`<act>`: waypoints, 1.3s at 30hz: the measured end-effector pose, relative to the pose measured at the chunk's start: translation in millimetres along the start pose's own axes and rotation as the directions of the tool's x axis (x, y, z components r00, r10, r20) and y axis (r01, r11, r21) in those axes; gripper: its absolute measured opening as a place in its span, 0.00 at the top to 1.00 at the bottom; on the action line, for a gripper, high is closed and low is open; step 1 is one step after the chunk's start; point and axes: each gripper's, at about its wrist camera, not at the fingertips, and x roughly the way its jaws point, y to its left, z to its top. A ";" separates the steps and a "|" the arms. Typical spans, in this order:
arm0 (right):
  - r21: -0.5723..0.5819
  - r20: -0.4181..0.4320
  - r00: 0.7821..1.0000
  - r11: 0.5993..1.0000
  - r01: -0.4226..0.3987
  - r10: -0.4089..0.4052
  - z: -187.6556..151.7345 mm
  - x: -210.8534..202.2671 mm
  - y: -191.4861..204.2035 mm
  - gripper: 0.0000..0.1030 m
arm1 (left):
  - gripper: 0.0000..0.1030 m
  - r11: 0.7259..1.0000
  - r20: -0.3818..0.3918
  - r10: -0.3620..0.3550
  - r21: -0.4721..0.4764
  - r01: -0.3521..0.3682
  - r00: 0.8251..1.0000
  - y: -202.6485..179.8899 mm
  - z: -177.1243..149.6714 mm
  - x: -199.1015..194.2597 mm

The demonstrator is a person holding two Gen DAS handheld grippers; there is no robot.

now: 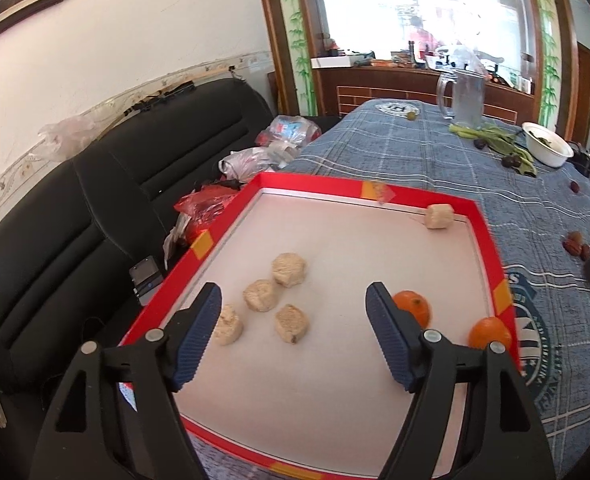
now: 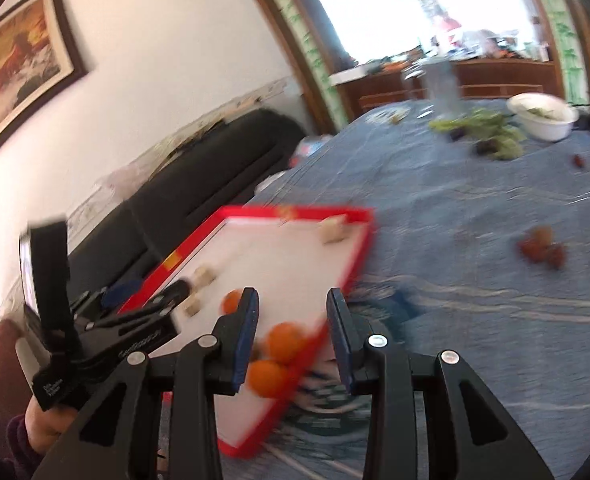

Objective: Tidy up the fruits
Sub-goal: 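Grasp a beige round pastry with the right tool while the left moves toward the red dates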

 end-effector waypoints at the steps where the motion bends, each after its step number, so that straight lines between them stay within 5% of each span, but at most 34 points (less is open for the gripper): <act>1: 0.011 0.021 0.999 0.999 0.034 -0.034 6.9 -12.4 -15.6 0.65 | 0.27 1.000 0.000 -0.010 0.007 0.010 1.000 -3.6 0.2 -1.6; 6: 0.085 0.051 0.981 0.980 0.183 -0.187 30.1 -54.0 -84.5 0.58 | 0.26 0.994 0.003 -0.078 0.074 0.077 0.997 -35.8 0.6 -13.1; 11: 0.228 -0.043 0.950 0.922 0.312 -0.311 48.5 -72.0 -163.3 0.57 | 0.26 0.972 -0.005 -0.179 0.156 0.178 0.984 -82.9 7.6 -26.6; 19: 0.430 -0.148 0.939 0.835 0.344 -0.310 45.8 -59.4 -242.2 0.57 | 0.26 0.911 -0.045 -0.297 0.287 0.297 0.954 -158.5 15.1 -40.1; 25: 0.412 -0.153 0.933 0.837 0.360 -0.326 37.9 -41.4 -254.7 0.58 | 0.27 0.850 -0.100 -0.402 0.327 0.412 0.910 -202.9 16.6 -34.6; 28: 0.400 -0.154 0.932 0.841 0.364 -0.329 37.7 -35.1 -259.2 0.58 | 0.42 0.822 -0.157 -0.451 0.310 0.478 0.878 -223.5 19.4 -18.9; 35: 0.293 -0.172 0.900 0.851 0.435 -0.401 38.4 -21.4 -250.4 0.66 | 0.52 0.783 -0.275 -0.506 0.251 0.569 0.817 -264.4 19.8 15.4; 39: 0.222 -0.184 0.875 0.848 0.482 -0.449 38.0 -14.7 -243.5 0.75 | 0.52 0.777 -0.297 -0.505 0.253 0.576 0.811 -284.7 23.0 25.3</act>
